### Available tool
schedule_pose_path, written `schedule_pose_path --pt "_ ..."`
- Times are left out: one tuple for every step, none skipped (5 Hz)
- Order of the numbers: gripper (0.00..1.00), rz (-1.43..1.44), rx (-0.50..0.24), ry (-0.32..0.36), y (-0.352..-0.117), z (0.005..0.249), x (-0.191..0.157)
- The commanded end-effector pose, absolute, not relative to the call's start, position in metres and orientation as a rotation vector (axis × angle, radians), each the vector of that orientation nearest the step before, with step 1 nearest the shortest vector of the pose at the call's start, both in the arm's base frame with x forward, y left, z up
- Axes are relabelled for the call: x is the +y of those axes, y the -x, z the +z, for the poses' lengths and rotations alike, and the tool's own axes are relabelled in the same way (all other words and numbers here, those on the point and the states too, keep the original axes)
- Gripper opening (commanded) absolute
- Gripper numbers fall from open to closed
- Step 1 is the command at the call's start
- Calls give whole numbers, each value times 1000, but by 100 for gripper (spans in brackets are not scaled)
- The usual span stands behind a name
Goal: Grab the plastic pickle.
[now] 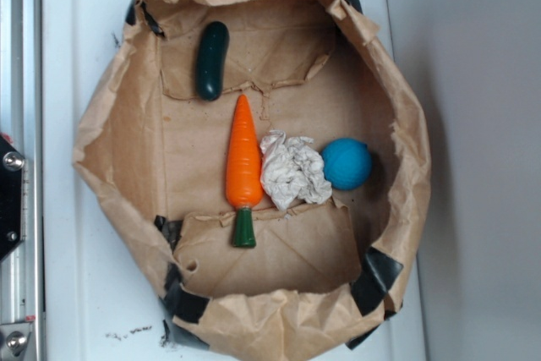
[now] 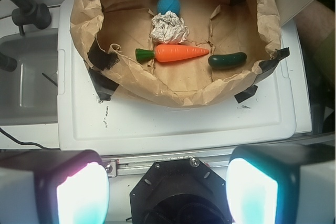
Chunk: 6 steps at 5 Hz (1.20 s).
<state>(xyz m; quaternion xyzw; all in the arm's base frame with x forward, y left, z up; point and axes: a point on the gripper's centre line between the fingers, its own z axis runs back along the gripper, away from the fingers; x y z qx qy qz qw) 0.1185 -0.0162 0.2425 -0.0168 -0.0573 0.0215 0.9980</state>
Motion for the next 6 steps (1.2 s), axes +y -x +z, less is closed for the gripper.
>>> schedule_pose_path --pt "100 43 -115 34 -118 243 -16" --pt "100 112 -204 7 -169 243 -25" --pt "100 198 -184 36 -205 234 -14" --pt "100 450 -187 37 -230 209 13" --pt "100 688 -150 -87 -236 191 32" --pt "100 688 -150 -87 -236 191 32"
